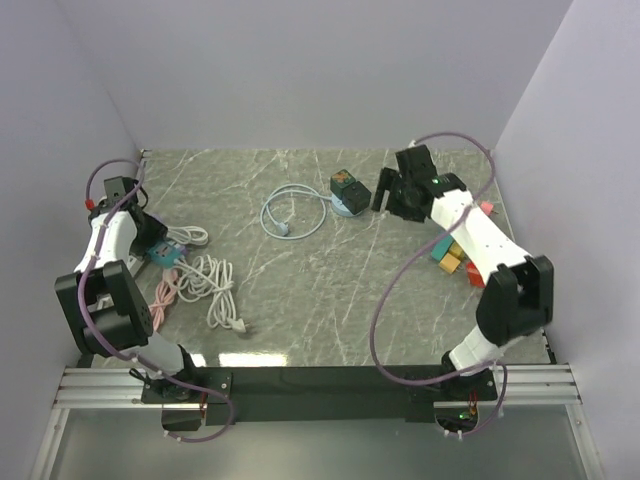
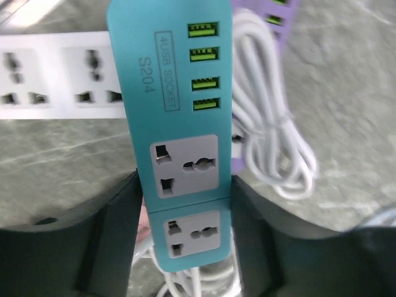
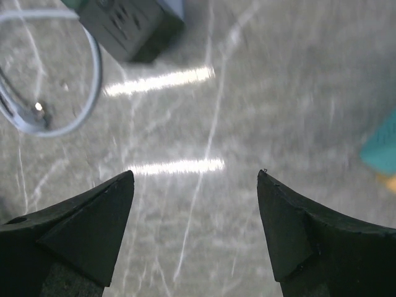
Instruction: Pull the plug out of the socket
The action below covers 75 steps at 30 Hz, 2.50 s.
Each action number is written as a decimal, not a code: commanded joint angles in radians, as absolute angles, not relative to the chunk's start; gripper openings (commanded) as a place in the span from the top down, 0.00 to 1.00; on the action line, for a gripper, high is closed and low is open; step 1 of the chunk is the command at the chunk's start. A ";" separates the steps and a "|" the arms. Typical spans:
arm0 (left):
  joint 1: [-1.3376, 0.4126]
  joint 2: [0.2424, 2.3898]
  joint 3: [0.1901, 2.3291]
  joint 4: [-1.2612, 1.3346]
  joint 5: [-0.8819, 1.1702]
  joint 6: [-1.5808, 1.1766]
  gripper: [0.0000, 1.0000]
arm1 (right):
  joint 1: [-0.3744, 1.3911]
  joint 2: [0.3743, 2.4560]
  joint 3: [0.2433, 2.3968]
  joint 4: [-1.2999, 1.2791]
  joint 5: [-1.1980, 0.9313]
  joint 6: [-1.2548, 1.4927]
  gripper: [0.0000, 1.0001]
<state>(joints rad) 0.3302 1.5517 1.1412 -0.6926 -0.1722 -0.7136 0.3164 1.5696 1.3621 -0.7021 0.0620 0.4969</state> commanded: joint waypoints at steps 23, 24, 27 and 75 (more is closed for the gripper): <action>0.212 1.034 0.934 -0.614 0.351 -0.598 0.01 | 0.347 2.178 2.016 -0.689 -0.146 -0.043 0.07; 0.197 1.032 0.924 -0.611 0.353 -0.603 0.01 | 0.357 2.198 2.016 -0.692 -0.140 -0.038 0.08; 0.157 1.038 0.914 -0.591 0.382 -0.617 0.01 | 0.377 2.233 2.028 -0.696 -0.094 -0.014 0.11; -0.597 1.350 0.555 0.316 0.184 -0.928 0.13 | 0.558 1.608 1.077 -0.446 -0.701 0.514 1.00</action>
<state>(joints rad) -0.5934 1.4124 0.5690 0.2321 0.2188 -0.9295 0.5411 1.6321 1.0451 -0.4030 -0.5598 0.5365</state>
